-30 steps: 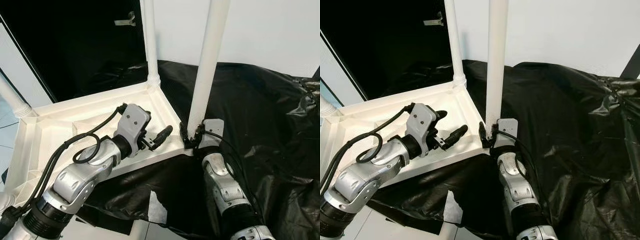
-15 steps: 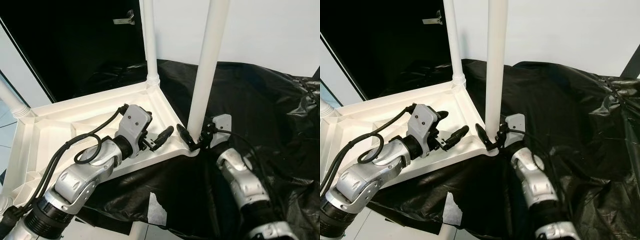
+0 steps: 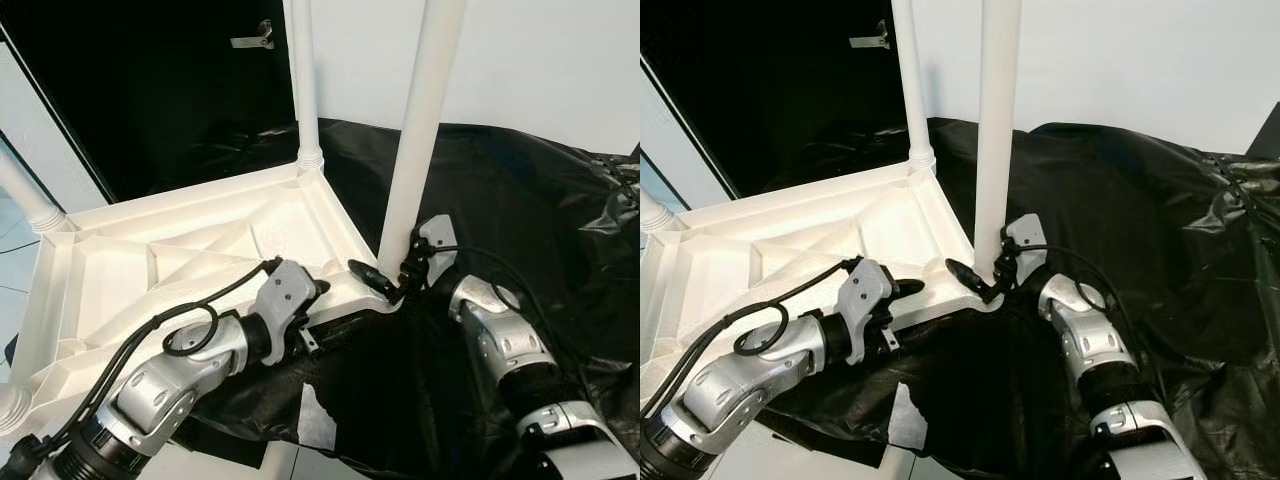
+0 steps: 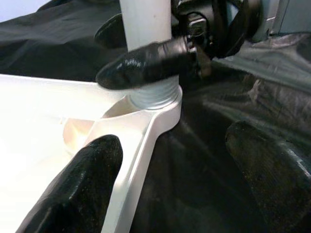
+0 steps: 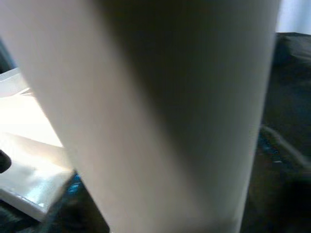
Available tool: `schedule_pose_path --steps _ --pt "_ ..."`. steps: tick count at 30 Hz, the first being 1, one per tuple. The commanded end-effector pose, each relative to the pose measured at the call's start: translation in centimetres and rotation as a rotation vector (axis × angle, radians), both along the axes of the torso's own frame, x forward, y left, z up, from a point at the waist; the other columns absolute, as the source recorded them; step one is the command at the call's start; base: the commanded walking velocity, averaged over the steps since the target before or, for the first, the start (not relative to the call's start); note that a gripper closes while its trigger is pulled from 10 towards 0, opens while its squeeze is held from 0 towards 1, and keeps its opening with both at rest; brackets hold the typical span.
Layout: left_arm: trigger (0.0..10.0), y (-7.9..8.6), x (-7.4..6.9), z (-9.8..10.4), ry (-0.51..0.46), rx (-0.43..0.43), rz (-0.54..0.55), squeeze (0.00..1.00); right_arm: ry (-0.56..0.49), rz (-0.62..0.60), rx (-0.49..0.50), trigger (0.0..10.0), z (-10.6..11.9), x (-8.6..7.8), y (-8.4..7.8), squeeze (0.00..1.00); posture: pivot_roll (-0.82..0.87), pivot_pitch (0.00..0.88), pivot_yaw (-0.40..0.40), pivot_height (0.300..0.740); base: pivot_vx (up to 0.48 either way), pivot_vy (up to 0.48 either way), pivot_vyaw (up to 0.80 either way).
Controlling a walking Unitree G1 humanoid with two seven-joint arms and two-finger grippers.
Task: Building children table
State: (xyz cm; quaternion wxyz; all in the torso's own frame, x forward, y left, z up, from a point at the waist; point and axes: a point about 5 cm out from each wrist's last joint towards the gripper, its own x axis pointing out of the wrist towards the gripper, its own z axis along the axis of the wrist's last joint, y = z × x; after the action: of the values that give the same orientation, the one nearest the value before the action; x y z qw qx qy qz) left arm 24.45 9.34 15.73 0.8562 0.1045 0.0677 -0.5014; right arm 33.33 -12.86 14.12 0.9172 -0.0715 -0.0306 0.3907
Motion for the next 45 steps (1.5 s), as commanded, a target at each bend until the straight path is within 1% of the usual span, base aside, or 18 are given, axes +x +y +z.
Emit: schedule_pose_path --steps 1,2,12,13,14,15,16,19,24,25,30,32,34,36,41,42,44,45 --pt "10.0 0.1 -0.3 -0.5 0.013 0.016 -0.031 0.0 0.006 0.023 -0.013 1.4 -0.2 0.0 0.3 0.0 0.07 0.0 0.019 0.74 0.0 0.0 0.0" --pt "10.0 0.1 -0.3 -0.5 0.014 0.016 -0.031 0.0 0.007 0.03 -0.014 0.0 -0.2 0.1 0.2 0.0 0.07 0.0 0.019 0.74 0.0 0.0 0.0" --pt "10.0 -0.3 0.3 0.0 -0.006 -0.008 -0.03 0.0 0.035 -0.024 -0.016 0.0 -0.8 0.3 -0.7 0.0 0.06 0.0 0.016 0.74 0.0 0.0 0.0" --pt "10.0 -0.3 0.3 -0.1 -0.006 -0.007 -0.027 0.0 0.038 -0.036 -0.005 3.2 -0.9 0.2 -0.7 0.0 0.05 0.0 0.017 0.74 0.0 0.0 0.0" --pt "10.0 -0.3 0.3 -0.1 -0.006 -0.007 -0.027 0.0 0.038 -0.036 -0.005 3.2 -0.9 0.2 -0.7 0.0 0.05 0.0 0.017 0.74 0.0 0.0 0.0" --pt "10.0 -0.3 0.4 -0.2 -0.007 -0.003 -0.021 0.0 0.042 -0.071 -0.003 10.0 -1.1 0.2 -0.6 0.0 0.05 0.0 0.015 0.74 0.0 0.0 0.0" --pt "10.0 -0.3 0.4 -0.2 -0.007 -0.003 -0.021 0.0 0.042 -0.071 -0.003 10.0 -1.1 0.2 -0.6 0.0 0.05 0.0 0.015 0.74 0.0 0.0 0.0" --pt "10.0 -0.4 0.8 -0.3 -0.015 0.001 0.001 0.0 0.038 -0.22 0.008 10.0 -1.7 0.0 0.1 0.0 0.04 0.0 0.016 0.74 0.0 0.0 0.0" --pt "10.0 -0.5 0.9 -0.3 -0.018 -0.003 0.009 0.0 0.035 -0.299 0.025 10.0 -2.0 -0.1 0.6 0.0 0.04 0.0 0.018 0.74 0.0 0.0 0.0" --pt "10.0 -0.6 0.9 -0.3 -0.019 -0.005 0.012 0.0 0.038 -0.411 0.046 10.0 -2.1 -0.1 1.0 0.0 0.04 0.0 0.017 0.74 0.0 0.0 0.0" --pt "10.0 -0.7 0.9 -0.3 -0.019 -0.007 0.013 0.0 0.051 -0.537 0.076 10.0 -2.3 -0.3 1.5 0.0 0.03 0.0 0.016 0.74 0.0 0.0 0.0" --pt "10.0 -0.7 0.9 -0.3 -0.019 -0.007 0.013 0.0 0.051 -0.537 0.076 10.0 -2.3 -0.3 1.5 0.0 0.03 0.0 0.016 0.74 0.0 0.0 0.0" --pt "10.0 -0.7 1.0 -0.4 -0.023 -0.007 0.022 0.0 0.069 -0.626 0.111 10.0 -2.8 -0.9 2.4 0.0 0.03 0.0 0.016 0.74 0.0 0.0 0.0" --pt "10.0 -0.7 1.1 -0.4 -0.026 -0.006 0.031 0.0 0.078 -0.638 0.137 10.0 -2.9 -1.5 3.2 0.0 0.03 0.0 0.02 0.74 0.0 0.0 0.0" --pt "10.0 -0.8 1.4 -0.3 -0.039 -0.003 0.035 0.0 0.055 -0.637 0.146 10.0 -2.5 -1.7 3.0 0.0 0.02 0.0 0.022 0.74 0.0 0.0 0.0" --pt "10.0 -0.8 1.7 -0.2 -0.048 -0.005 0.042 0.0 0.038 -0.644 0.146 10.0 -2.2 -1.7 2.5 0.35 0.02 0.0 0.025 0.74 0.0 0.0 0.0" --pt "10.0 -0.8 1.8 -0.1 -0.05 -0.005 0.043 0.0 0.034 -0.644 0.146 10.0 -2.2 -1.7 2.4 0.35 0.02 0.0 0.025 0.74 0.0 0.0 0.0" --pt "10.0 -0.8 1.9 -0.1 -0.055 -0.004 0.046 0.0 0.03 -0.639 0.157 10.0 -2.0 -1.8 2.2 1.0 0.02 0.0 0.027 0.74 0.0 0.0 0.0"
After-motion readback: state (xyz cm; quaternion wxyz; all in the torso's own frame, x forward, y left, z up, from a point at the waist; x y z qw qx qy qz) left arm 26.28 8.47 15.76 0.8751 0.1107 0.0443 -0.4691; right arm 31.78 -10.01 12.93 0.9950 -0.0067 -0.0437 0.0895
